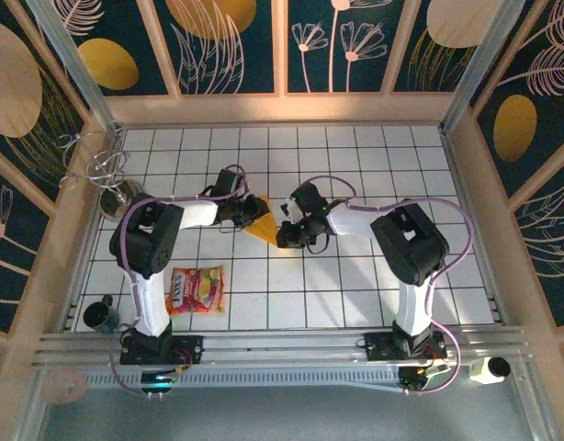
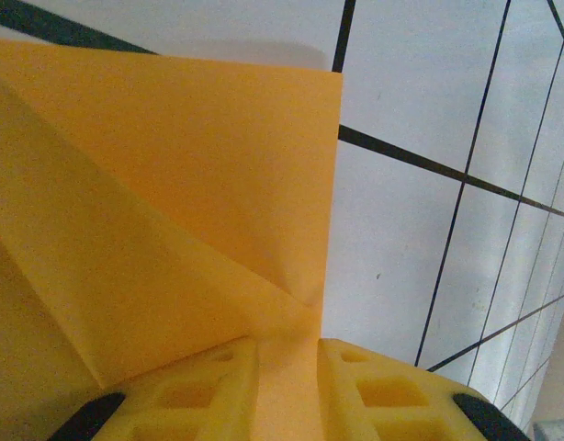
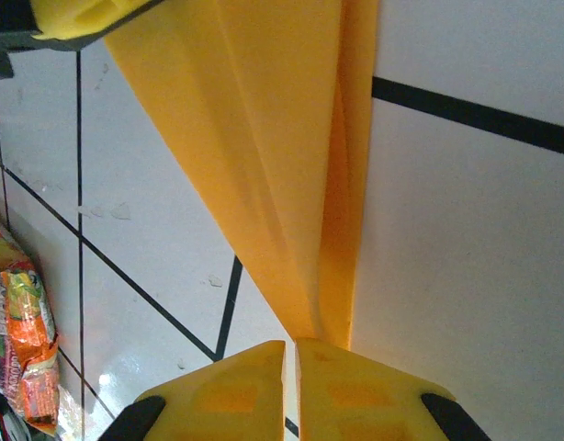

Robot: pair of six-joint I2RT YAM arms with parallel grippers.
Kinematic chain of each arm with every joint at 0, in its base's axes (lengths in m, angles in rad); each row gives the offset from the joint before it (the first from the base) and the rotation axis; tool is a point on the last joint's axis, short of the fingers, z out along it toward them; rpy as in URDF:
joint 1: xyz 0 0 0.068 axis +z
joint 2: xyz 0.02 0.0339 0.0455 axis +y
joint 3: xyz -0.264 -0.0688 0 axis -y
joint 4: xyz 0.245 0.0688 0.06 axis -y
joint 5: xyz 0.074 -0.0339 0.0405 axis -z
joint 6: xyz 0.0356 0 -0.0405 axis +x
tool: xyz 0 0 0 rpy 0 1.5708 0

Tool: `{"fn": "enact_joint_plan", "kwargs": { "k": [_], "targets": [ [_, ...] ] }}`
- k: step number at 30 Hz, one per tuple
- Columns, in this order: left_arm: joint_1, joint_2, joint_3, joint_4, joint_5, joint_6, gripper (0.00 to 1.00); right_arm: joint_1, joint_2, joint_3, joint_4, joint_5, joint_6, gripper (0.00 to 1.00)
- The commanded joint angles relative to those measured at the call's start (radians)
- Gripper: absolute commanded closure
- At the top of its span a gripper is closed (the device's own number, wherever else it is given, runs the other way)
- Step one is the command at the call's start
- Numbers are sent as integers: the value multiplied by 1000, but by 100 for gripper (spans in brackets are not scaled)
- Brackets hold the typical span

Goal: Fold a paper plane with a square sheet of paper (pick it up from the middle)
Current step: Fourth fold the wing at the center of the table.

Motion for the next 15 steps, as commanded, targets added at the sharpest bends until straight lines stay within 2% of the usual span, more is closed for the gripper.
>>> {"fn": "enact_joint_plan", "kwargs": {
  "k": [1,10,15],
  "targets": [
    [10,31,3,-58,-41,20,76,-2,30,-18,-20,20,-4,88],
    [9,31,1,-60,-42,20,76,-10,41,-19,-40,41,4,88],
    [10,26,2,-63,-42,22,76,-10,-37,11,-4,-24,7,85]
  ]
}}
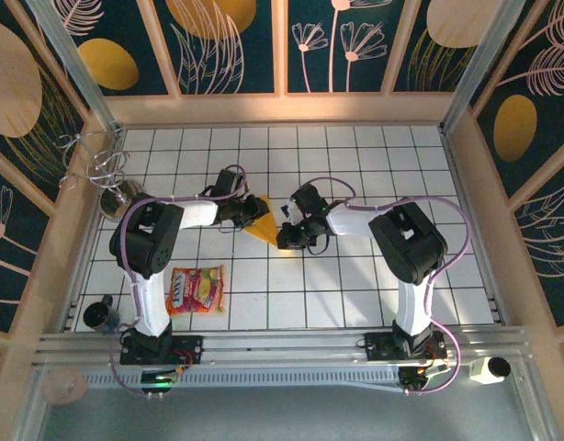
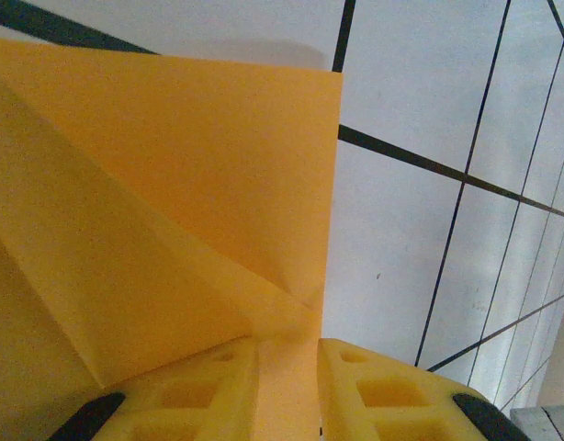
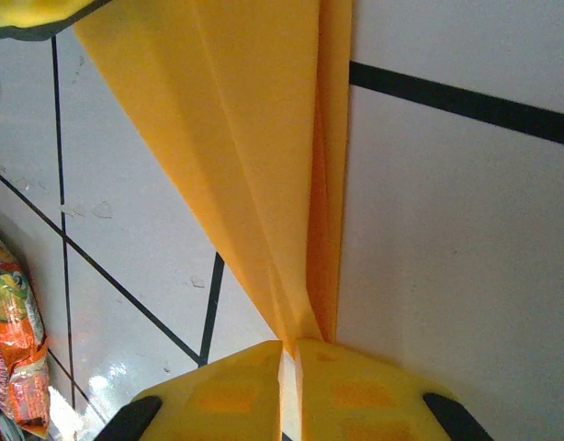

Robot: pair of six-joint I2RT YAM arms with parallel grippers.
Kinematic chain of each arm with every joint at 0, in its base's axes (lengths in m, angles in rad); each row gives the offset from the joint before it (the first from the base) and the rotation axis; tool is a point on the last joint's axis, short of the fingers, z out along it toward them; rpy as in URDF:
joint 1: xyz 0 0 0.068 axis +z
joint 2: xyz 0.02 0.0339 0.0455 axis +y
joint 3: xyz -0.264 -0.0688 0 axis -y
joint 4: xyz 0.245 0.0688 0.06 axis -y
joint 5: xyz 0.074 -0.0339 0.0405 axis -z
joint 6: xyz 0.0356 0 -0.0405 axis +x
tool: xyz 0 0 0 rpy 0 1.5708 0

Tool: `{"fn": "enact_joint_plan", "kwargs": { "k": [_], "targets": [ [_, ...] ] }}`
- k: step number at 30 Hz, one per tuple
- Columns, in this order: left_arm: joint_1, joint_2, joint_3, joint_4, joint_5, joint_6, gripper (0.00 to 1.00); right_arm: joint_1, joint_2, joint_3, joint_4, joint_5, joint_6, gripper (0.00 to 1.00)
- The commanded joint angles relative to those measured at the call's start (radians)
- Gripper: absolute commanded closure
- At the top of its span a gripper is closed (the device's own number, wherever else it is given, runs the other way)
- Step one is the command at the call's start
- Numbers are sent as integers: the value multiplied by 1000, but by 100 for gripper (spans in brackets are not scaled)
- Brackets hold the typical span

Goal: Fold a paper plane with a square sheet of paper (pick it up from the middle)
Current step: Fourth fold the wing at the center of the table.

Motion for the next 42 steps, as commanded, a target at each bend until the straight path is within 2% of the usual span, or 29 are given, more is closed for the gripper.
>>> {"fn": "enact_joint_plan", "kwargs": {
  "k": [1,4,15,25,42],
  "targets": [
    [10,24,1,-64,-42,22,75,-6,-65,17,5,-26,10,85],
    [10,24,1,-63,-42,21,76,-6,-69,44,18,-25,16,84],
    [10,23,-4,-61,-42,18,76,6,59,132,14,41,37,88],
    [10,30,-2,-73,-56,12,76,2,89,116,-48,94,19,90],
    [13,54,16,-161,-153,11,76,11,80,82,-181,46,-73,92]
  ]
}}
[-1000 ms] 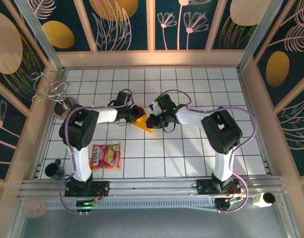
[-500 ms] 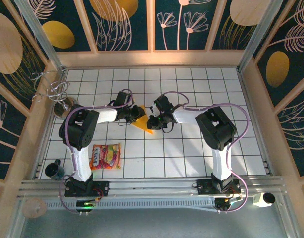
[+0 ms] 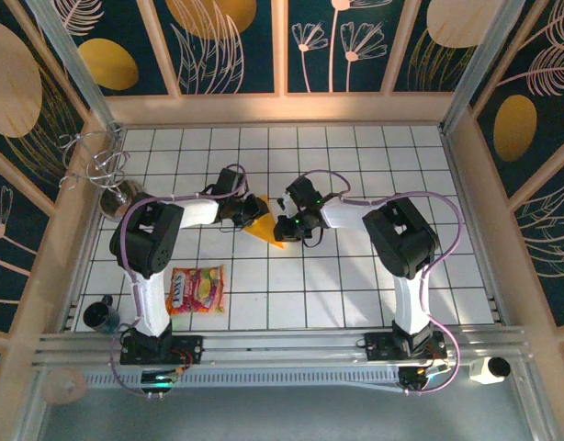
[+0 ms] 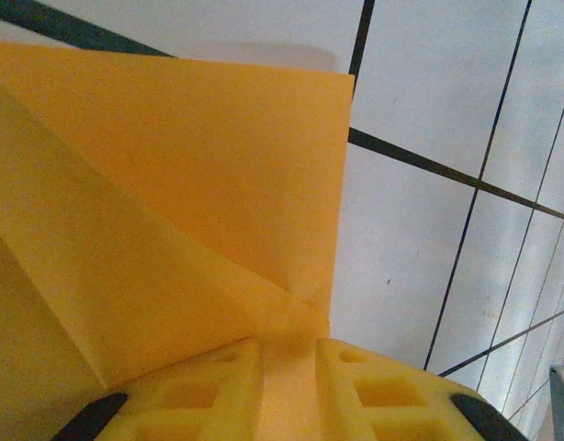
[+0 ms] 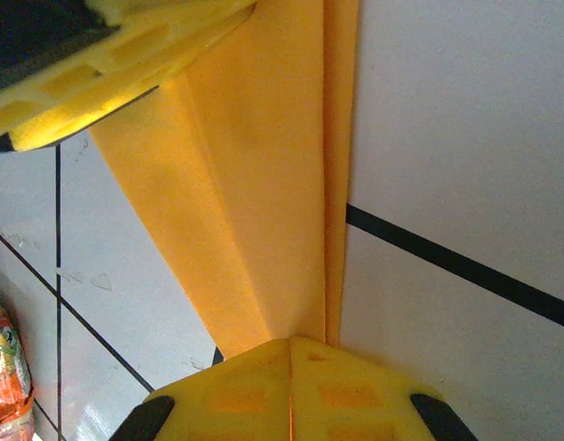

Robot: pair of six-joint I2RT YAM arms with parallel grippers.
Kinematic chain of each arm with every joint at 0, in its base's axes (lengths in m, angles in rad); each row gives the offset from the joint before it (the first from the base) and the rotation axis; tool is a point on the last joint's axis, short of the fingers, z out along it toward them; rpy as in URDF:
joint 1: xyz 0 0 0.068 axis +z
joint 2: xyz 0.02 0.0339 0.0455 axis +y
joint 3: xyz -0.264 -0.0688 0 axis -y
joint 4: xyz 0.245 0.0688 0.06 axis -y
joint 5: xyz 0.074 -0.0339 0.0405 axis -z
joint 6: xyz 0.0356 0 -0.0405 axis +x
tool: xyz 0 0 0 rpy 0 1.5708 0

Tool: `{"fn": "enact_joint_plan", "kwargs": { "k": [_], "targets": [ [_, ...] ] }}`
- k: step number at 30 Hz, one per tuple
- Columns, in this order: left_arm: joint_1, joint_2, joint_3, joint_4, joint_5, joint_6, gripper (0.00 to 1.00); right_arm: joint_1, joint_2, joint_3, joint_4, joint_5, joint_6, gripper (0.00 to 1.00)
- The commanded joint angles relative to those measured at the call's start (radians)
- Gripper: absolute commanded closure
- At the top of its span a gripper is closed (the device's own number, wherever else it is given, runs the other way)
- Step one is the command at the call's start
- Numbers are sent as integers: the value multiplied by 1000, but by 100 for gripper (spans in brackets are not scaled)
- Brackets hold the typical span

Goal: Fold a paper plane with a square sheet of paper (pick it up from the middle)
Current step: Fourth fold the wing at the center of the table.

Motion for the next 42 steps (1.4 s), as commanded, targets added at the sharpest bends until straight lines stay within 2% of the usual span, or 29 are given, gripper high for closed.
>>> {"fn": "enact_joint_plan", "kwargs": {
  "k": [1,8,14,20,25,32,42],
  "targets": [
    [15,52,-9,-115,-130,10,76,11,1,-38,-151,-5,-42,92],
    [18,54,-9,-117,-133,9,76,13,-59,-108,-188,20,-41,93],
    [18,48,-10,-103,-116,10,77,13,-119,-132,-181,-12,-42,93],
    [18,36,-15,-82,-91,12,77,4,-224,-102,-78,19,-20,92],
    [17,27,-18,-72,-78,10,77,14,-147,-37,7,25,31,93],
    [17,20,-21,-55,-50,6,77,24,1,72,3,73,73,97],
    [18,-17,-3,-19,-4,15,78,16,55,50,-52,126,69,98]
  ]
}}
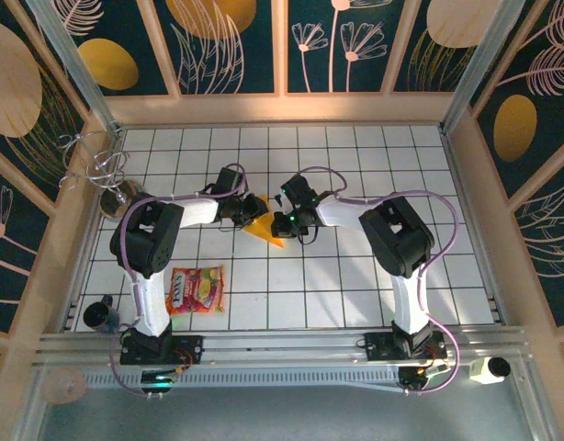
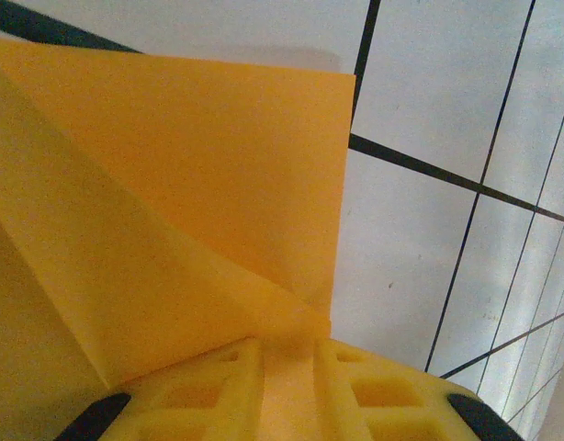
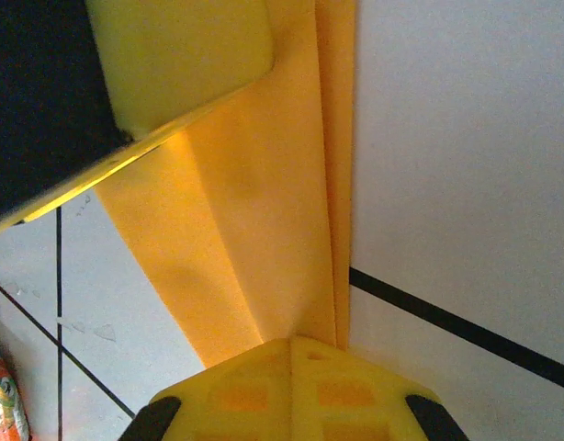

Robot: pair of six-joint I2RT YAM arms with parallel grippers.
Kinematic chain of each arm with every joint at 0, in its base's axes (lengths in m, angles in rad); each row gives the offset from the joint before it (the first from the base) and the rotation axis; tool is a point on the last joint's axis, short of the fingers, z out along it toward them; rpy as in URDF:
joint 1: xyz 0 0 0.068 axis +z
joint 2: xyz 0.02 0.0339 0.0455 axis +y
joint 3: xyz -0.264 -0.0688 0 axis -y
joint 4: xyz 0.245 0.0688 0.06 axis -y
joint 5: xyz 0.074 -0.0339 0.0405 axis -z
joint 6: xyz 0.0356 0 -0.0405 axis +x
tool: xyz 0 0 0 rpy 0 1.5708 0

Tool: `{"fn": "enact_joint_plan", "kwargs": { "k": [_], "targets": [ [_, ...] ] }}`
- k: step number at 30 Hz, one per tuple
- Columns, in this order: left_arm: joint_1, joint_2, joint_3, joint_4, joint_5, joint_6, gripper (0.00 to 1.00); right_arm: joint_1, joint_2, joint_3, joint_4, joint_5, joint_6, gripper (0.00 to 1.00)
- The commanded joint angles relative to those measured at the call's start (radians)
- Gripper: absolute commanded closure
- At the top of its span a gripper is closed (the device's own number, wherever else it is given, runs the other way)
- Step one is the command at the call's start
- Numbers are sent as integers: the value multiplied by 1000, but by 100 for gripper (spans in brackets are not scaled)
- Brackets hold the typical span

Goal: Fold a paper plane with a square sheet of paper (pick it up from the middle)
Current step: Fourth fold the wing at the center of the table.

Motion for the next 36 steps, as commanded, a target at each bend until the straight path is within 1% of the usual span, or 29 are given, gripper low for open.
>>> {"fn": "enact_joint_plan", "kwargs": {
  "k": [1,6,12,16,24,25,30,36],
  "targets": [
    [14,-30,-6,-2,-4,19,78,-3,34,-7,-60,60,11,98],
    [13,-108,-18,31,18,66,80,-9,53,-14,-83,63,17,99],
    [6,-176,-119,65,46,84,87,-13,60,-16,-94,58,25,99],
    [-12,-163,-152,73,87,96,89,-13,66,-15,-94,50,31,99],
    [-35,-86,-130,36,112,128,90,-13,81,-7,-103,43,38,99],
    [-38,-78,-99,34,116,131,90,-12,81,-9,-105,42,40,99],
    [-42,-47,-84,11,103,143,89,-12,90,-11,-114,42,45,99],
    [-40,-8,-39,-108,-15,176,89,-9,109,-32,-159,80,27,99]
  ]
}}
